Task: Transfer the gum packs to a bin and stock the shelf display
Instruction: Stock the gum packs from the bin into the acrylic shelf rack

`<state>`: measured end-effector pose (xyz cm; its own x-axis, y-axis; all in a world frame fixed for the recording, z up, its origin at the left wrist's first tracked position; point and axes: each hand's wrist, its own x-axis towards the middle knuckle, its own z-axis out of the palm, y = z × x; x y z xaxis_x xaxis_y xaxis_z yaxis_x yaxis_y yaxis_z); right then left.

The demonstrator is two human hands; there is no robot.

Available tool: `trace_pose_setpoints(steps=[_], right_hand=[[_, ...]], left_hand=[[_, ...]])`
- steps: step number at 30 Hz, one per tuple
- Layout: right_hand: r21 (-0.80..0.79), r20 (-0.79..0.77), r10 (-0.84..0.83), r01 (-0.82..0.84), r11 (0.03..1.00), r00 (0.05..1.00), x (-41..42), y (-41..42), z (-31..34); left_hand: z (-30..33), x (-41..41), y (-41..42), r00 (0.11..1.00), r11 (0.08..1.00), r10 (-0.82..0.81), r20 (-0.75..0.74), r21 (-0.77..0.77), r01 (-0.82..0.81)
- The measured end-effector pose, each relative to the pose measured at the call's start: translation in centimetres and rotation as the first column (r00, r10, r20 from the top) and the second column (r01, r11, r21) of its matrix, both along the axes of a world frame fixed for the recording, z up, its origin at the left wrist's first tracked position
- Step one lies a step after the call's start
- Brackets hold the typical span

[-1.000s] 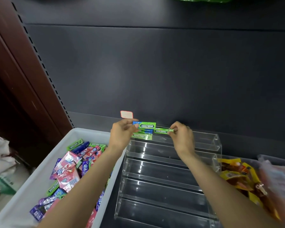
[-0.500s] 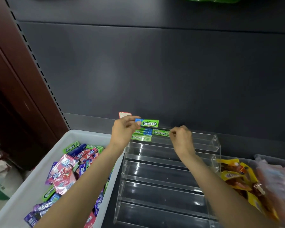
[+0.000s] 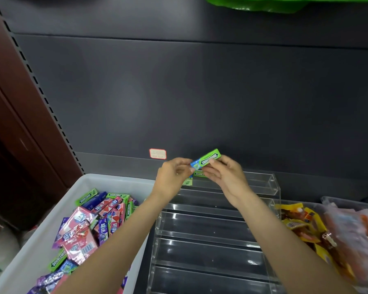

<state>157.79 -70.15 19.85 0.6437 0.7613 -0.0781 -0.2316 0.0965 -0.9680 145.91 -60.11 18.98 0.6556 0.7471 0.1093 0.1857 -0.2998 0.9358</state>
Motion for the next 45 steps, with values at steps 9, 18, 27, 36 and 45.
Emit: trace_pose_setpoints(steps=[9,18,27,36,45], right_hand=[[-0.349,0.860,0.196,0.261,0.900,0.472,2.8,0.0,-1.3],[-0.447,0.894,0.420,0.376,0.812,0.158,1.5,2.1,-1.9],[-0.440,0.898,0.397,0.337,0.832,0.191,1.1,2.4,-2.0],[-0.277,0.882,0.225,0.070,0.958,0.414,-5.0,3.1,-1.8],[-0.468,0.806,0.462,-0.078,0.880,0.369,-16.5,9.5,-5.2]], left_hand=[[-2.1,-2.3,2.3,0.805,0.608,0.142,-0.575,0.693,0.388],[-2.6,-2.5,2.6,0.751,0.521,0.212,-0.626,0.722,0.455],[-2.6,-2.3,2.3,0.800,0.579,0.158,-0.579,0.711,0.400],[-2.2,-9.3,2.2,0.885,0.777,0.217,-0.413,0.622,0.099],[-5.9,-22.6,9.8,0.818,0.905,0.281,-0.502,0.421,-0.053]])
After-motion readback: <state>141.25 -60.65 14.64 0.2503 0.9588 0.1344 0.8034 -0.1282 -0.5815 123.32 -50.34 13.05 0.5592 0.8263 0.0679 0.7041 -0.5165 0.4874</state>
